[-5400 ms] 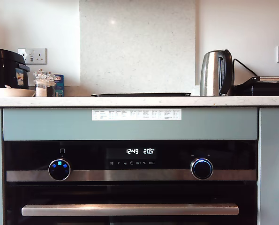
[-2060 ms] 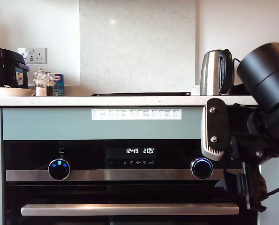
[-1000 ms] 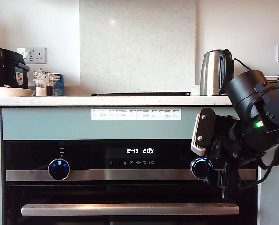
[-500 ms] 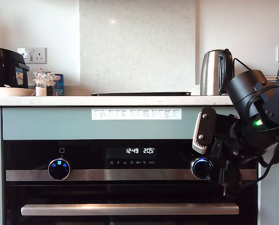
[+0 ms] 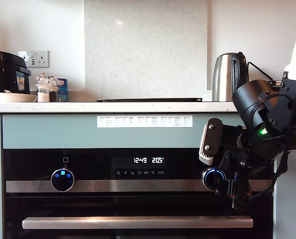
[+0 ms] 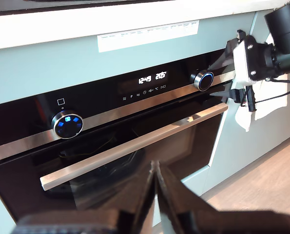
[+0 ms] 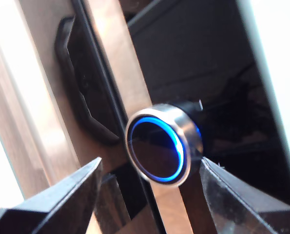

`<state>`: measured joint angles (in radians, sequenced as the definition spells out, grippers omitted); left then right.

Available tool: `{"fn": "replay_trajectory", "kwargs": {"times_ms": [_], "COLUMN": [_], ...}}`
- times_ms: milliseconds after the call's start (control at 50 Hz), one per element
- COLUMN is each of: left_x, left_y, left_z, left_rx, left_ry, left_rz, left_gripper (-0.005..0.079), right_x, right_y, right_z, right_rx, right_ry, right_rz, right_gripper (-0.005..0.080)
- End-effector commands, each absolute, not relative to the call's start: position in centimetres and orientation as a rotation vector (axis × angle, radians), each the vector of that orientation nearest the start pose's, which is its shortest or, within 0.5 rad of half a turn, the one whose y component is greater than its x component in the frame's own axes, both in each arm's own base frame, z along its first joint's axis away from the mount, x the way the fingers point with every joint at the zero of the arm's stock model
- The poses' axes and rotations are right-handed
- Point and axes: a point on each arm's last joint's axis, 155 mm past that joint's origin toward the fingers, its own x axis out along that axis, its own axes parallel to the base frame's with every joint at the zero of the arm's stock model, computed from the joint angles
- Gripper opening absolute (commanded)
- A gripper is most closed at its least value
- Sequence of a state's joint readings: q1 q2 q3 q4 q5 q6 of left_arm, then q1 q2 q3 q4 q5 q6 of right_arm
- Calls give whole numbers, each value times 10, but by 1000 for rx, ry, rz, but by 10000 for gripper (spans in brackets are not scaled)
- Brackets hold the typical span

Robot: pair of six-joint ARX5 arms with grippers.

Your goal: Switch the oven temperature to 180 degrees by turning the right rotary switch until the correct number is selected

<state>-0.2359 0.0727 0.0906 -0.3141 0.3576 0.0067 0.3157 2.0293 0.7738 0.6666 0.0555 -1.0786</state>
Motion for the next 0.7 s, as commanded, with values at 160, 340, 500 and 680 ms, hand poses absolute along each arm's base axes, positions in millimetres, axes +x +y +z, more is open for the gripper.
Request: {"fn": "replay_trajectory", "kwargs": {"times_ms": [160, 340, 500, 680], "left_x": [209, 209, 209, 209], "left_y": [-117, -117, -117, -117], "left_z": [118, 118, 118, 118], "left_rx": [-9, -9, -9, -9], "left_ry": [290, 290, 290, 290], "left_rz": [-593, -593, -593, -593], "left_gripper": [-22, -22, -22, -22], "right_x": [463, 458, 455, 453], "right_y": [142, 159, 163, 167], "right_z": [-18, -18, -20, -20], "right_rx": [-1151, -1153, -1156, -1158], "right_ry": [392, 368, 371, 365], "right_rz": [554, 595, 610, 616], "right_gripper": [583, 583, 583, 583]}}
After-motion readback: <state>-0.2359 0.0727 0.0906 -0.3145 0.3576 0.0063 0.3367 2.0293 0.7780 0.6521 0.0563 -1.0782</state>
